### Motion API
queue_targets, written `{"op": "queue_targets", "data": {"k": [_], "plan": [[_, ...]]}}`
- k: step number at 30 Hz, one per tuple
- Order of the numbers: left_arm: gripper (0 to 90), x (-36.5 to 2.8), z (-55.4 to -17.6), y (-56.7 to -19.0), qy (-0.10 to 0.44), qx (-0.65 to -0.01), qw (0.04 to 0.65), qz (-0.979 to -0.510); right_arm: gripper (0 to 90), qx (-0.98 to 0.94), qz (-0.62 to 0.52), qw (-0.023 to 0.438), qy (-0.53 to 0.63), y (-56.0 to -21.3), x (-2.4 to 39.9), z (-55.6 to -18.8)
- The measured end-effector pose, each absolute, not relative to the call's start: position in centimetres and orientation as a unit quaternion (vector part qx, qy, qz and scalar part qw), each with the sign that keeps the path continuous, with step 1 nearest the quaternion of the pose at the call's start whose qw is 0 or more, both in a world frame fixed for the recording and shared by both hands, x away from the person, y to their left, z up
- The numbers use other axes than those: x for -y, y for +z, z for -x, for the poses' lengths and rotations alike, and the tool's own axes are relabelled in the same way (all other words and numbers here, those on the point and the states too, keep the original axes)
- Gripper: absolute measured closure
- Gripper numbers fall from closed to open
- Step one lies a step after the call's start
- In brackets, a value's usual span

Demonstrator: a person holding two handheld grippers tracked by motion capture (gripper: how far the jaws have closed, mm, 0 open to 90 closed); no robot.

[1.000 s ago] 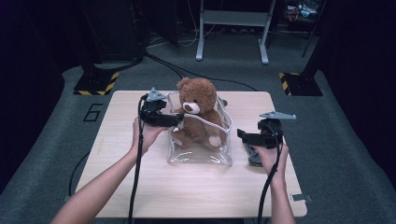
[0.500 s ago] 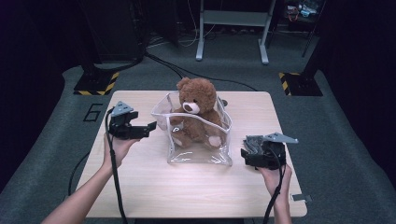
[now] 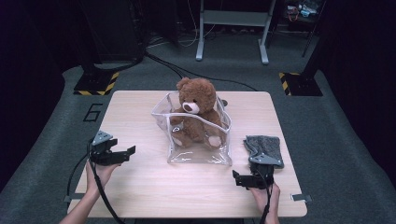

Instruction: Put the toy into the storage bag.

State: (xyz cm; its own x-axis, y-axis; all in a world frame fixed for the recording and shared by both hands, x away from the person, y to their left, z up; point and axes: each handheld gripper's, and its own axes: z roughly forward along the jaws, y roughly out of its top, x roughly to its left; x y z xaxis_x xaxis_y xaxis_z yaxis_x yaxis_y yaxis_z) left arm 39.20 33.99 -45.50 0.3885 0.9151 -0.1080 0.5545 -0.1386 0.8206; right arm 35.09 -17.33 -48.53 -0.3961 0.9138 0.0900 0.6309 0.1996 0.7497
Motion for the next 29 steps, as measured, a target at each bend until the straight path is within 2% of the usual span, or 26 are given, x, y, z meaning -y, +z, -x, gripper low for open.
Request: {"op": "queue_targets", "data": {"k": [5, 12, 29], "plan": [[12.2, -34.7, -38.3, -48.8, 0.215, -0.521, 0.389, -0.729, 0.2, -0.760, -0.510, 0.193, 0.353, -51.3, 16.7, -34.4], [12.2, -34.9, -37.9, -51.9, 0.215, -0.536, 0.365, -0.731, 0.0, -0.767, -0.504, 0.201, 0.343, -52.7, 16.3, -34.3], [12.1, -34.3, -38.1, -53.2, 0.235, -0.537, 0.334, -0.738, 0.0, -0.775, -0.499, 0.212, 0.325, -53.1, 15.7, -34.3]]}}
